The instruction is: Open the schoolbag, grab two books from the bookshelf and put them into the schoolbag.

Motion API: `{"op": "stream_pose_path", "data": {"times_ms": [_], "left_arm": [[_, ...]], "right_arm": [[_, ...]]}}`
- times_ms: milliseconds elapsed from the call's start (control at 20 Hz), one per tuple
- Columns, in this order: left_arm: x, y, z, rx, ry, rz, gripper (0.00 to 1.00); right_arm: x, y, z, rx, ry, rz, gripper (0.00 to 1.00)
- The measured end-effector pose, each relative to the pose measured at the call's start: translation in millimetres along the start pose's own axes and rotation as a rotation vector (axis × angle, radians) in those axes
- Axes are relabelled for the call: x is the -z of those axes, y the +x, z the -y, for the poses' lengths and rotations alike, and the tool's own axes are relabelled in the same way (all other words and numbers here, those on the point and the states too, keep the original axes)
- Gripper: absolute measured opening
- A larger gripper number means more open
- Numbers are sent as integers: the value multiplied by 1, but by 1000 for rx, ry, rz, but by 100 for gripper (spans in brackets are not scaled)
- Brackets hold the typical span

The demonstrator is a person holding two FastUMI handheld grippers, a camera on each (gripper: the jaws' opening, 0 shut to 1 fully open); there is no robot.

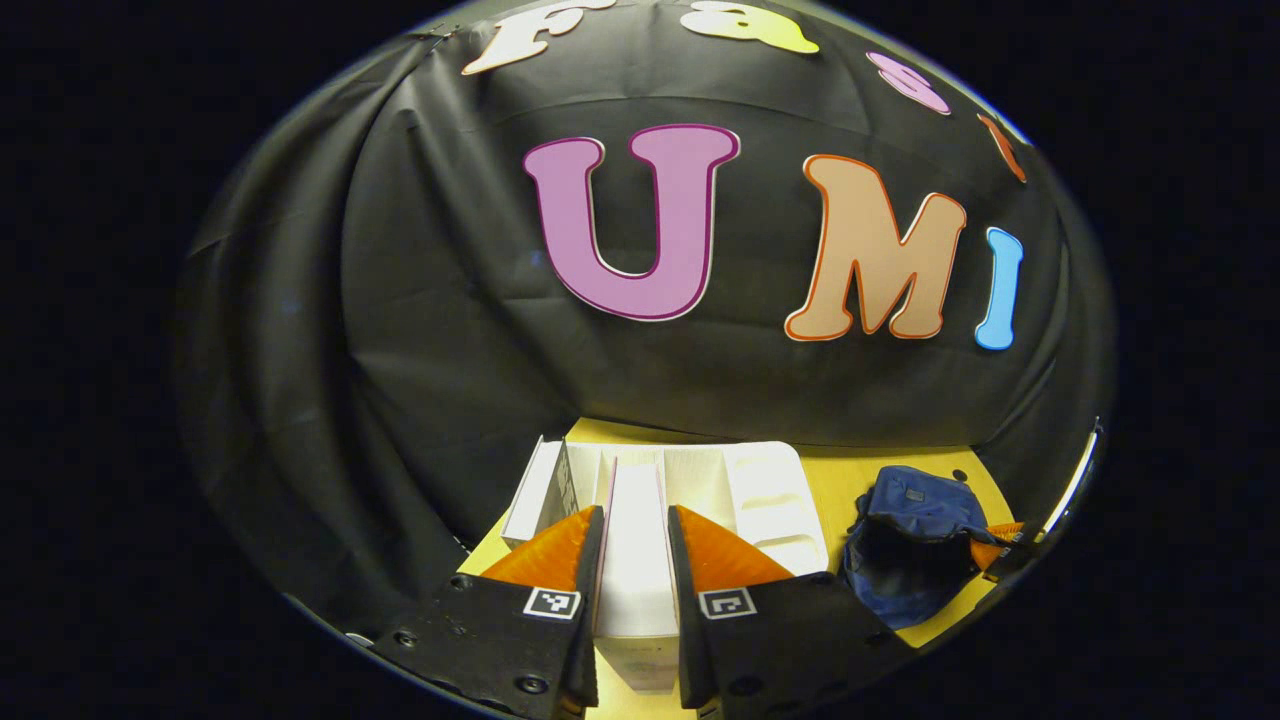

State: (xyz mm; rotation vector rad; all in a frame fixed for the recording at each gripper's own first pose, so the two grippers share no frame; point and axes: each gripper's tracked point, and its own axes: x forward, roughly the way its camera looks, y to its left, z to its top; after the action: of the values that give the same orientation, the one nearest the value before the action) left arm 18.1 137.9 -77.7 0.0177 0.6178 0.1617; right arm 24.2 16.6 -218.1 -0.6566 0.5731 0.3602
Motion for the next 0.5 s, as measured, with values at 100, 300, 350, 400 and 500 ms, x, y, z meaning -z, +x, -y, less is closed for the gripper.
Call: {"op": "stream_pose_path", "data": {"times_ms": [100,300,350,400,500], "left_arm": [[7,-8,3,13,-43,-16,28],[21,-19,18,53,-142,-51,29],[27,-20,25,72,-177,-66,29],[33,-21,31,92,-218,-83,28],[48,-23,46,143,-316,-123,29]], "right_arm": [[0,0,-1,-7,1,1,3],[1,0,-1,-22,0,4,3],[1,0,-2,-26,0,5,3],[2,1,-2,-30,0,6,3],[3,0,-2,-36,-1,8,3]]}}
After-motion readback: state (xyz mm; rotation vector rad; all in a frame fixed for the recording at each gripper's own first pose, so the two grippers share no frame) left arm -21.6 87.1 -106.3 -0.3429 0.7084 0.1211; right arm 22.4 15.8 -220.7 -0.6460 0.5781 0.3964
